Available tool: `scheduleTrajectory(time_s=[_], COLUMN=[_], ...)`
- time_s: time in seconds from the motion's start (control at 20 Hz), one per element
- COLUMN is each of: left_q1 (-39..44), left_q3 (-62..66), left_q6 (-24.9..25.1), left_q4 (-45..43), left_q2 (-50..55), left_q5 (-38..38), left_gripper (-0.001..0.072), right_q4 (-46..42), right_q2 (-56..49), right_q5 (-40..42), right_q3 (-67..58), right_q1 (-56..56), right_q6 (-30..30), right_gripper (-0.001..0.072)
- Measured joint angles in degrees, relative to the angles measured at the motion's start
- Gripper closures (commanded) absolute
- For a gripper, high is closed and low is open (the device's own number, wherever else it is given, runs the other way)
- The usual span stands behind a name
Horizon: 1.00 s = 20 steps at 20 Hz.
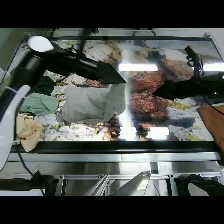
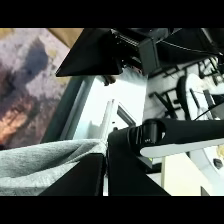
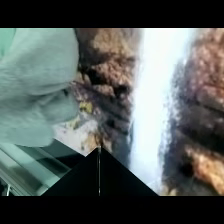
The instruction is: Fold the shirts.
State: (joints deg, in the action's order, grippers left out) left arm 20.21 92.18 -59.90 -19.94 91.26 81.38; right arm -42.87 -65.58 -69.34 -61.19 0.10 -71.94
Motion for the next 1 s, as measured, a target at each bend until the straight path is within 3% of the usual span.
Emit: scheduleTrajectory(time_s=[0.4, 0.65, 0.85, 1.0], left_q1=[1.3, 1.2, -4.2, -12.0], left_q3=[2.4, 23.0, 29.2, 21.0], left_q6=[0.8, -1.2, -3.2, -3.8], left_q4=[1.8, 10.5, 18.9, 15.3], left_q2=[3.1, 1.9, -3.2, -9.6], left_q5=[-0.6, 1.4, 0.0, -0.6], left_gripper=[0.0690, 0.0688, 0.0688, 0.0688], right_q4=[0.5, 1.1, 1.1, 1.1], right_q2=[-3.2, -4.7, -5.0, -5.1], right_q5=[1.0, 4.6, 5.9, 6.3], right_q3=[3.7, 3.9, 3.9, 3.9], right_q1=[1.5, 1.2, -0.2, -0.5], right_q6=[2.2, 2.8, 2.9, 2.9], right_gripper=[0.0699, 0.0697, 0.0697, 0.0696])
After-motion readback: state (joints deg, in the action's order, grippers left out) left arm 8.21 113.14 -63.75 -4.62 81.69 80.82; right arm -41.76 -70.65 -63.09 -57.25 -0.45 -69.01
